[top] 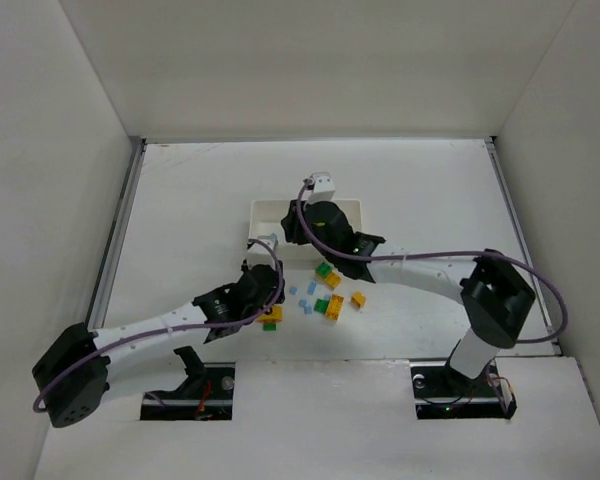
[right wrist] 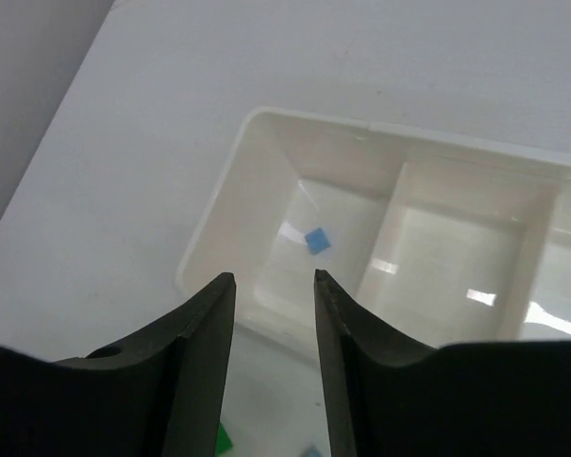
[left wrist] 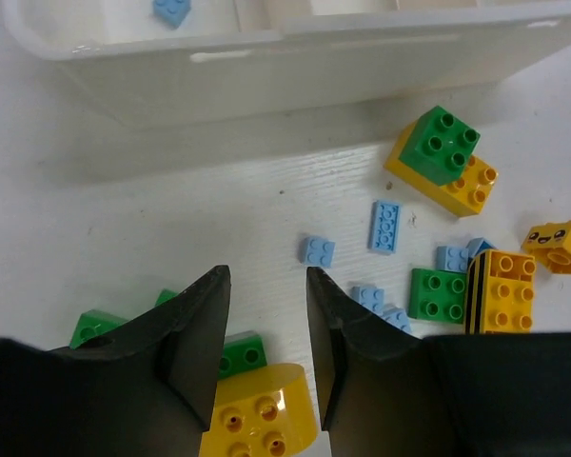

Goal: Sort the legos into containers by color

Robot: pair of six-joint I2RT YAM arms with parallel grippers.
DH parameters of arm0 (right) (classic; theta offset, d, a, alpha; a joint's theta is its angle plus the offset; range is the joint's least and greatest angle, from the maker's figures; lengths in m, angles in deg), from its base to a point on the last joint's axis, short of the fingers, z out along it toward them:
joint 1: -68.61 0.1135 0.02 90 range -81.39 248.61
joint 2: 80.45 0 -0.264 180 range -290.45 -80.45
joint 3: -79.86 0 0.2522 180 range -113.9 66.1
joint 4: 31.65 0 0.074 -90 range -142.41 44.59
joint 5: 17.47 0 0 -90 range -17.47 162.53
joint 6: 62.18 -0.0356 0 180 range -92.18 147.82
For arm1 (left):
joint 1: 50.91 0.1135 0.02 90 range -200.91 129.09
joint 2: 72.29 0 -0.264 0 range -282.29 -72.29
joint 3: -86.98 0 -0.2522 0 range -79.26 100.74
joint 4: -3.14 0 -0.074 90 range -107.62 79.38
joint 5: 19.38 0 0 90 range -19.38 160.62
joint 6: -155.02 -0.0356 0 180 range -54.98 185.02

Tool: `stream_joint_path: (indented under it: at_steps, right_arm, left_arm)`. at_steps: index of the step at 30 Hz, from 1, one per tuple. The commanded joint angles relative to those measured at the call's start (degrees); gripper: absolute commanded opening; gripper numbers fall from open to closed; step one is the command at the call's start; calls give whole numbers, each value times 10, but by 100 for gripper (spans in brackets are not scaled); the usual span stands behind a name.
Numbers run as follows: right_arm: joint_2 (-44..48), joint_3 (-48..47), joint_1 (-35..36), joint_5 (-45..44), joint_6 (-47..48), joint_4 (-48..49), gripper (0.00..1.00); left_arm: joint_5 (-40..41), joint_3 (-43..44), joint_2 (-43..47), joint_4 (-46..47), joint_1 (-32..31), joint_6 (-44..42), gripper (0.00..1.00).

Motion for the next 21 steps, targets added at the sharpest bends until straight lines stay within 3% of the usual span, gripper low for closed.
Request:
stream_joint_path:
  at_steps: [1,9,21]
  right_arm:
    - [73,75,-3,-35,-13,42,42]
    - [194,245,-3,-52,-61,55,44]
    - [312,346,6,-53,-94,4,43]
  left_arm:
    - [10,50,-42,47,-18,-31,35]
    - [28,89,-162,62,-39,-59,37]
    - [16,91,-220,81,-42,-62,35]
